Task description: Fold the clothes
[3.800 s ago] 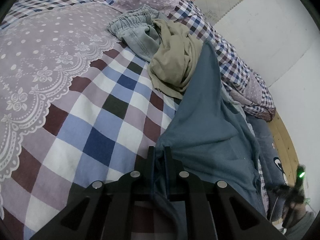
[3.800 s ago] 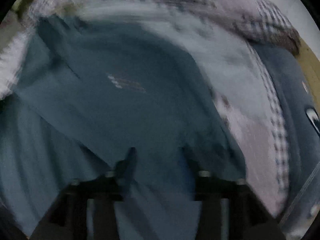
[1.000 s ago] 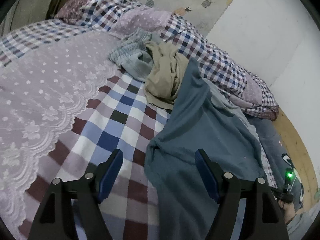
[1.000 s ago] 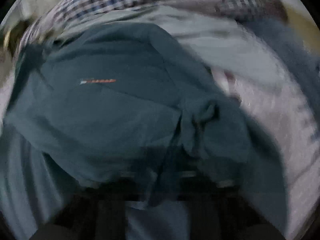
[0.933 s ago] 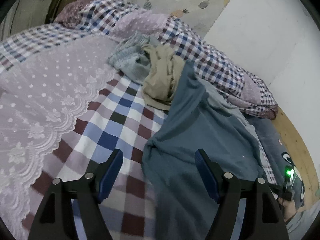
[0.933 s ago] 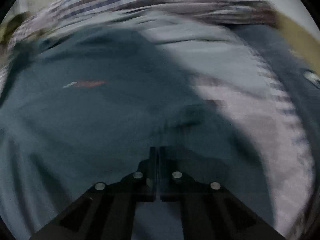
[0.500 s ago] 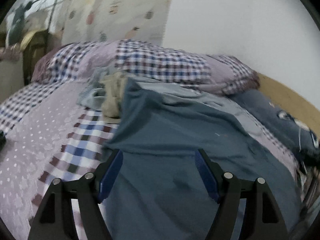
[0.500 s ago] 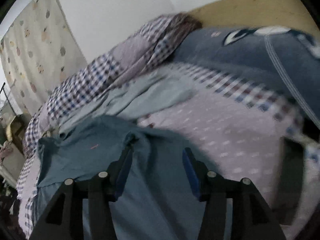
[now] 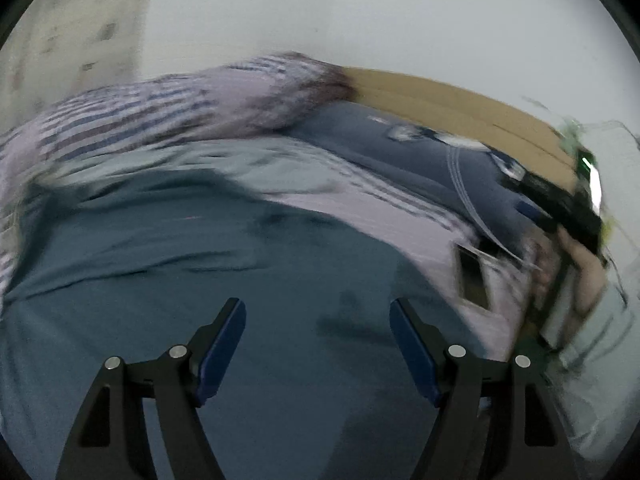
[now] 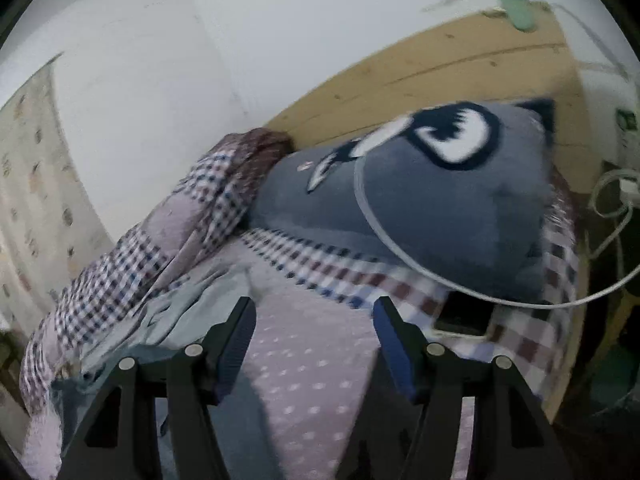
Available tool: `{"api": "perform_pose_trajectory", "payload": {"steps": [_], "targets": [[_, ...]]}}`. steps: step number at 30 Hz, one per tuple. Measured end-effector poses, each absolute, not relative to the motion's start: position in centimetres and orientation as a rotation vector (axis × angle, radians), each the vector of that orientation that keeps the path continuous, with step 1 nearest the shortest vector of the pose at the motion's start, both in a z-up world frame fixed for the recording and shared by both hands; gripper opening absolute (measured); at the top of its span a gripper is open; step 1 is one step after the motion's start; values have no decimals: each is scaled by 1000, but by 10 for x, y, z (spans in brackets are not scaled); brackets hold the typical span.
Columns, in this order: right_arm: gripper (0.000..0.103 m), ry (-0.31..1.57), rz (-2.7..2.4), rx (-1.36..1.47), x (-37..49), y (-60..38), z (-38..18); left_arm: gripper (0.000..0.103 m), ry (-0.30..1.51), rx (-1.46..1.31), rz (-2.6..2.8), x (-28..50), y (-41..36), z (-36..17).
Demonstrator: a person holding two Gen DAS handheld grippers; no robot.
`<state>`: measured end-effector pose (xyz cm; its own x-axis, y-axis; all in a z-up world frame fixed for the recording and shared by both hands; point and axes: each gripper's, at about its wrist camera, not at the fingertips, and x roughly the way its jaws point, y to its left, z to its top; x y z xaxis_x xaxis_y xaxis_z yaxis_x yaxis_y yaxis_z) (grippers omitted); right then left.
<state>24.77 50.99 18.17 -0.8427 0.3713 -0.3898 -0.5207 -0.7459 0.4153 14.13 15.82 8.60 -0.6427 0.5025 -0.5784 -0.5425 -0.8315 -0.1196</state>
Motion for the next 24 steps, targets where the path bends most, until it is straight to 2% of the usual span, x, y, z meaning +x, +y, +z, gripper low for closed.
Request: {"api": "perform_pose_trajectory", "payload": {"steps": [7, 12, 15, 17, 19, 20, 22, 23, 24], "targets": [[65, 848, 2452, -339, 278, 564, 167, 78, 320, -785, 2171, 184, 295, 73], [65, 921, 2451, -348, 289, 584, 160, 78, 432, -812, 2164, 189, 324, 50], [65, 940, 2462, -347, 295, 591, 157, 74, 500, -828, 2159, 191, 341, 36], [65, 959, 2463, -347, 298, 594, 156, 67, 545, -839, 2154, 193, 352, 27], [65, 980, 2461, -345, 303, 597, 154, 53, 591, -849, 2149, 195, 363, 17], [65, 989, 2459, -344, 304, 598, 153, 49, 613, -854, 2146, 196, 369, 13], [65, 1005, 2454, -341, 307, 601, 152, 31, 656, -865, 2140, 197, 380, 4], [65, 1015, 2450, -339, 308, 603, 151, 26, 654, -875, 2147, 193, 381, 3], [65, 1021, 2447, -336, 310, 604, 151, 12, 639, -882, 2146, 191, 382, 3]]}}
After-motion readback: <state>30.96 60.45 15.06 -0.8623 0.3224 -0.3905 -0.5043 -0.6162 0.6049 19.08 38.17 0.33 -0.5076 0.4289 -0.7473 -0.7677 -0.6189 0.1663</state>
